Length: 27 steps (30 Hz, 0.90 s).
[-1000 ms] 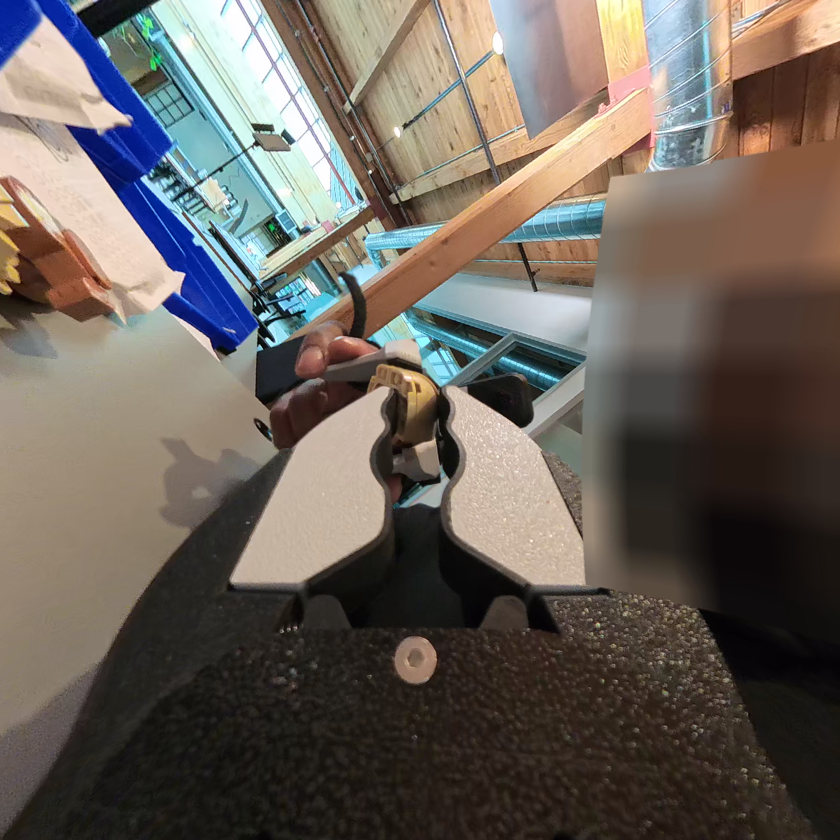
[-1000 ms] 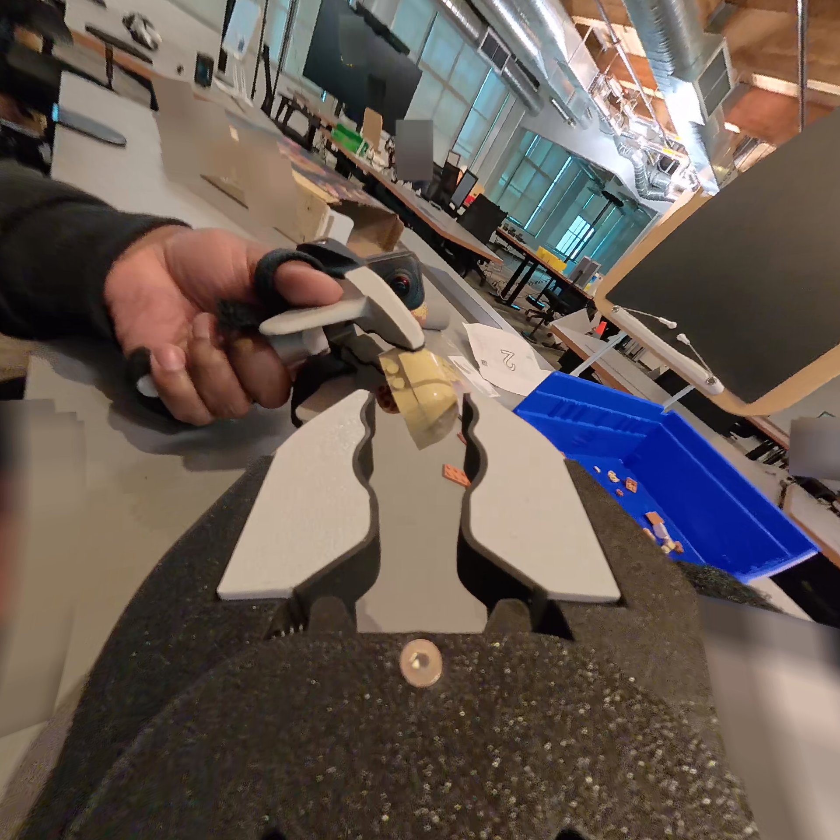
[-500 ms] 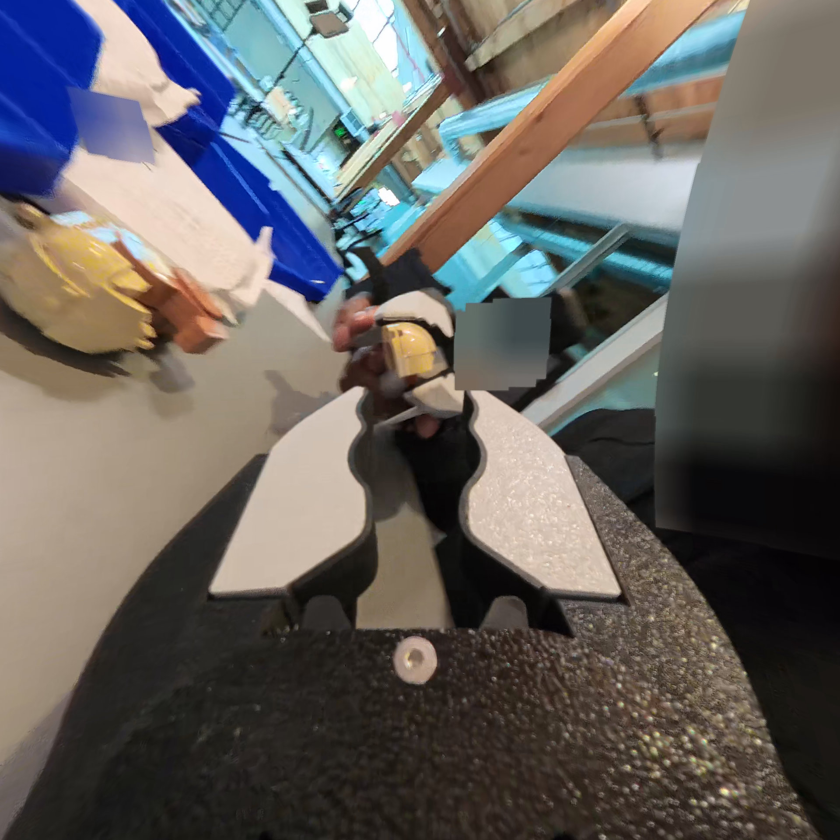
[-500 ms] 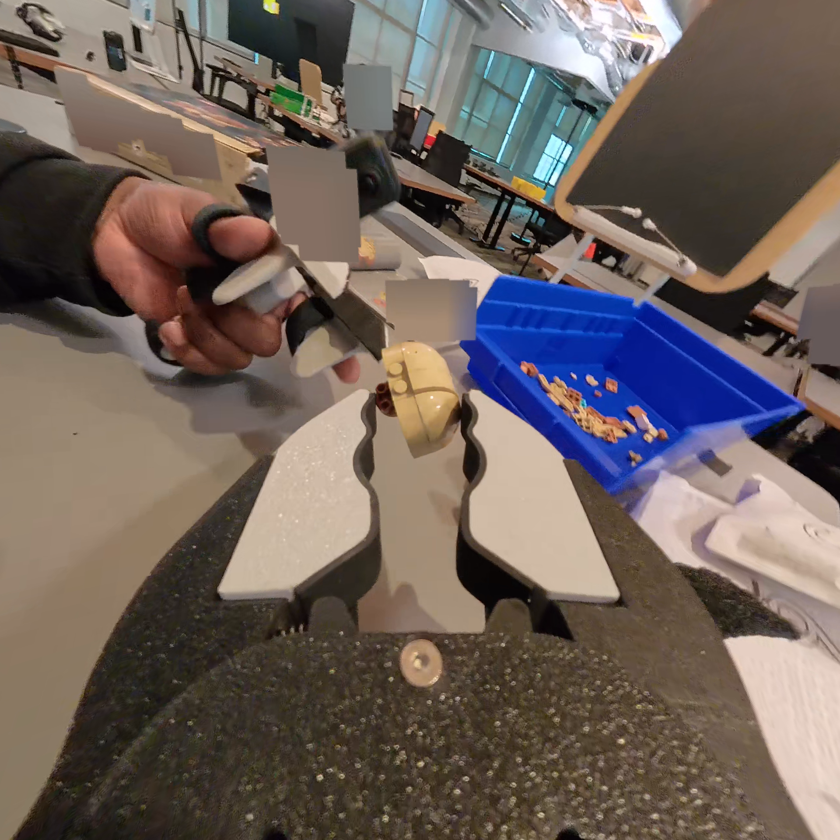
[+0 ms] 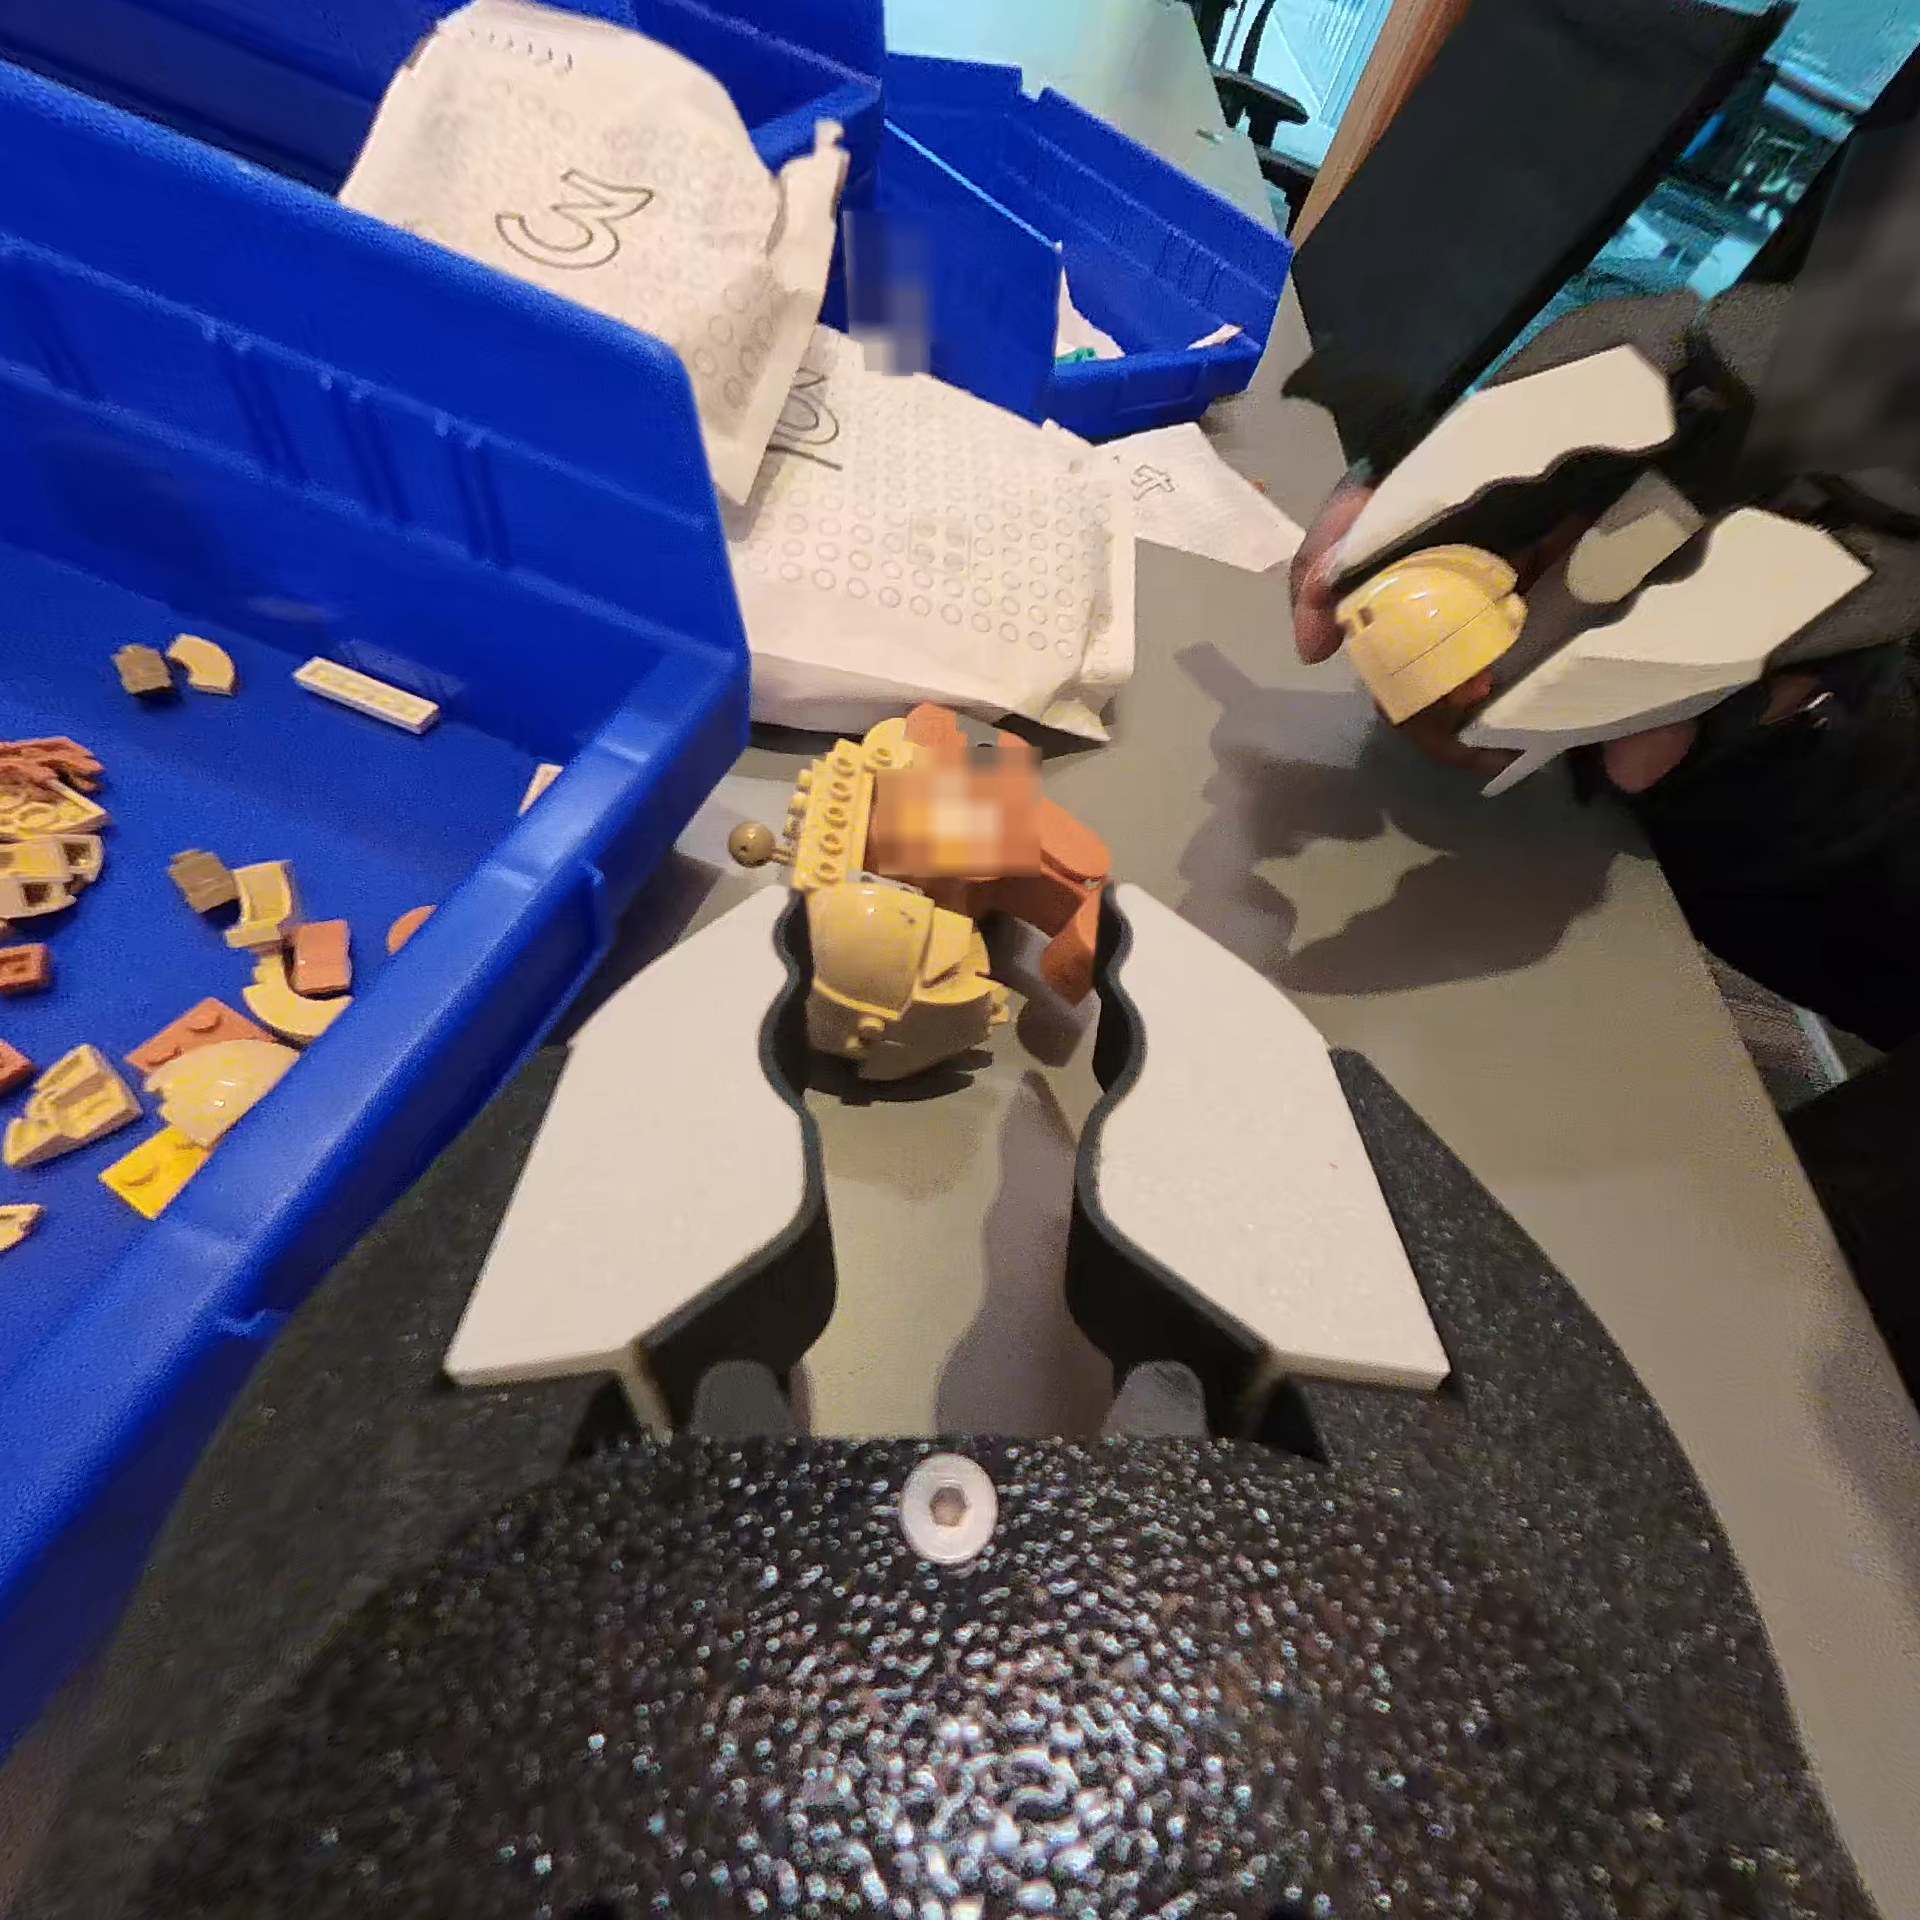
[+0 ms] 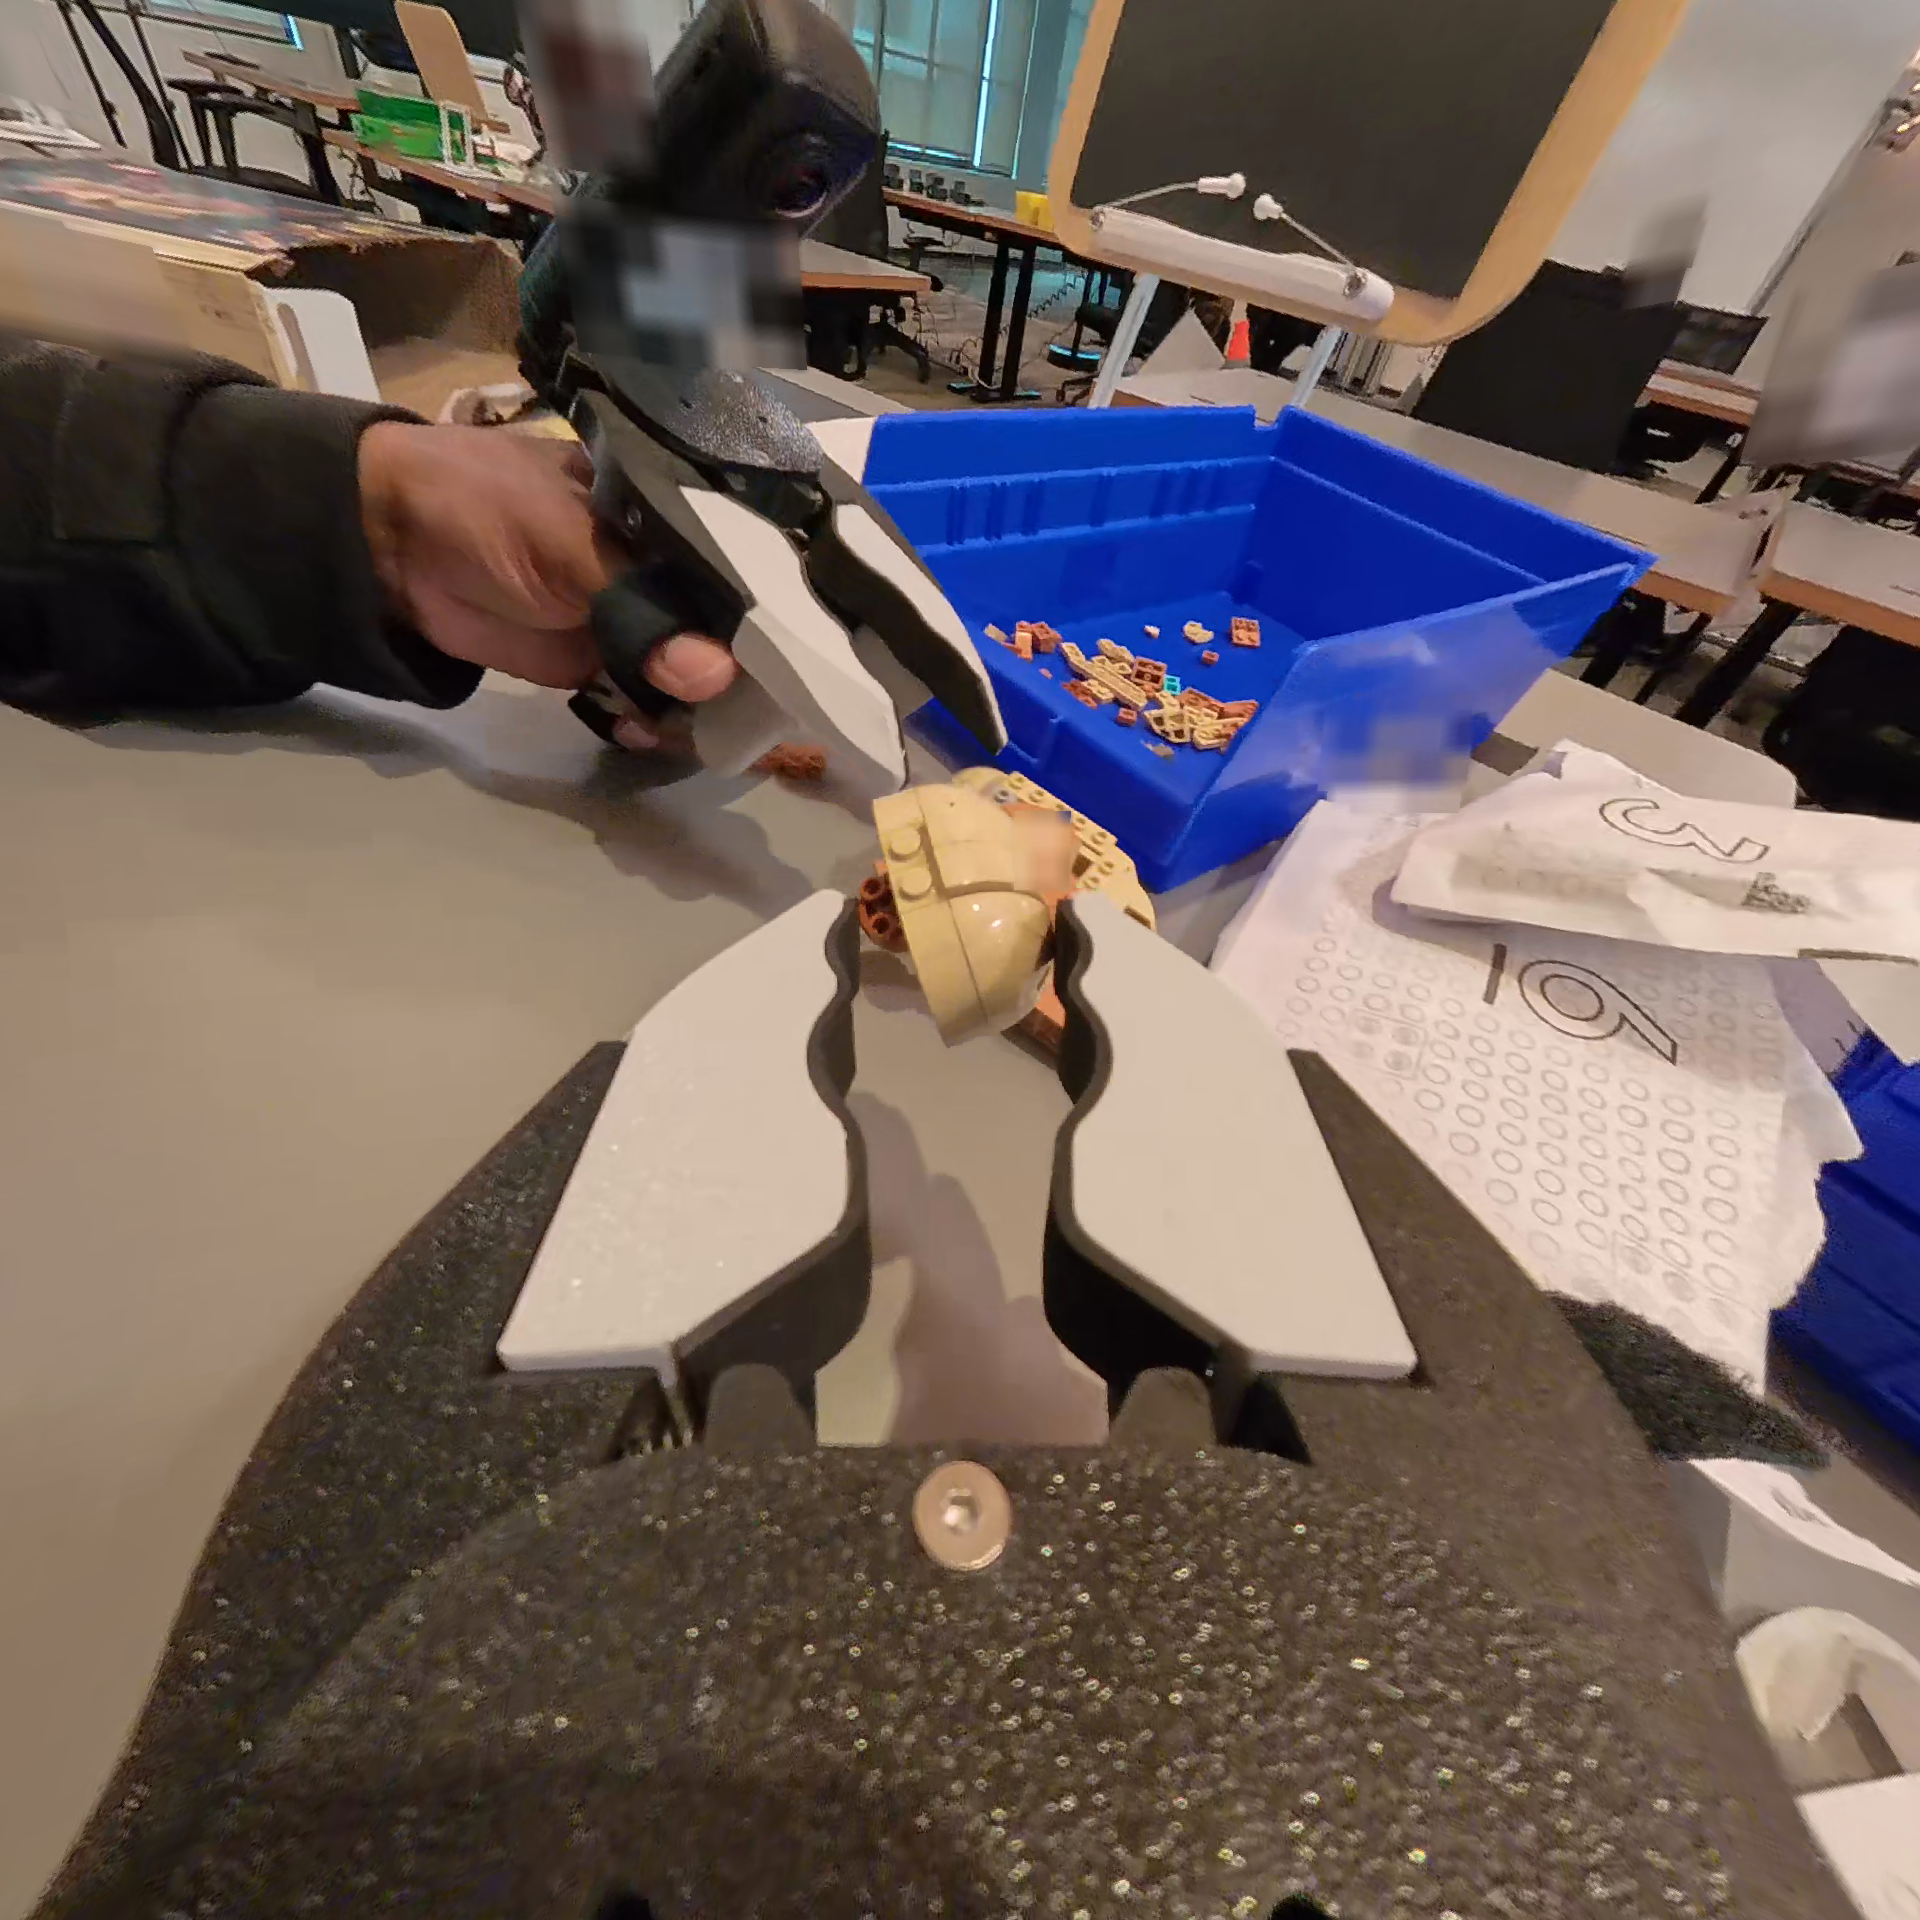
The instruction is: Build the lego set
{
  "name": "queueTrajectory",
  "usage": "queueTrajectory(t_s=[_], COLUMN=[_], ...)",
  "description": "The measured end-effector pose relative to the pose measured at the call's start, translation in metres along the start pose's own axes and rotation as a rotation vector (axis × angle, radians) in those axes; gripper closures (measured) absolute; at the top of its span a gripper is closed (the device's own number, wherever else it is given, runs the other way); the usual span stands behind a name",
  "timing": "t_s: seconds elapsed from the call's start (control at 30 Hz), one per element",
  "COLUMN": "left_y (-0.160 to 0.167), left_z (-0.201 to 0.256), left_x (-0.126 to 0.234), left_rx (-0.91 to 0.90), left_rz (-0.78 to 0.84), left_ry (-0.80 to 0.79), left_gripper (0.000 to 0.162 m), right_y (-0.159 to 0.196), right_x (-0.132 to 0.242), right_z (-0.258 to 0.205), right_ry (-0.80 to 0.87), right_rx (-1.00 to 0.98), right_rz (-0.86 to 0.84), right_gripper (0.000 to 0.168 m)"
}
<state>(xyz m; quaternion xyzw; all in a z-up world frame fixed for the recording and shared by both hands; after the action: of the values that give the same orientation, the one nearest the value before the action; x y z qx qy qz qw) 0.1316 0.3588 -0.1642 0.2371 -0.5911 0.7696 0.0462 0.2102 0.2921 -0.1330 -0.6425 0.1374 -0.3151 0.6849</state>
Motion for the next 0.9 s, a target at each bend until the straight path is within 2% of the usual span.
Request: queueTrajectory(t_s=[0.13,0.43,0.63,0.9], left_y=[0.007,0.018,0.021,0.028], left_z=[-0.010,-0.009,-0.012,0.013], left_x=[0.000,-0.015,-0.022,-0.018], left_rx=[0.013,-0.085,-0.194,-0.351], left_rz=[-0.035,-0.148,-0.195,-0.217], left_ry=[-0.019,-0.029,-0.041,0.099], left_gripper=[0.111,0.105,0.113,0.114], right_y=[0.006,0.008,0.007,0.003], right_x=[0.003,-0.004,-0.002,-0.002], right_z=[0.006,0.007,0.007,0.000], right_ry=[0.011,-0.016,-0.022,-0.062], right_rx=[-0.013,-0.029,-0.026,0.009], right_rz=[-0.007,0.002,0.002,-0.018], right_gripper=[0.133,0.133,0.133,0.133])
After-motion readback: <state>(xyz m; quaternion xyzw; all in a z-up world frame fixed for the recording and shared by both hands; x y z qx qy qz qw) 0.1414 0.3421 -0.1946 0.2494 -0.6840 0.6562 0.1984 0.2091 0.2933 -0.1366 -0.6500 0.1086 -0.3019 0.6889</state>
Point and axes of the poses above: each gripper's, where its closed fingertips meet, x back along the fingers, y out of its underside, z = x × y across the jaws, the point moved 1 cm from there along x, back along the fingers, and after that the axes turned 4 degrees about -y, right-handed, at the moved point
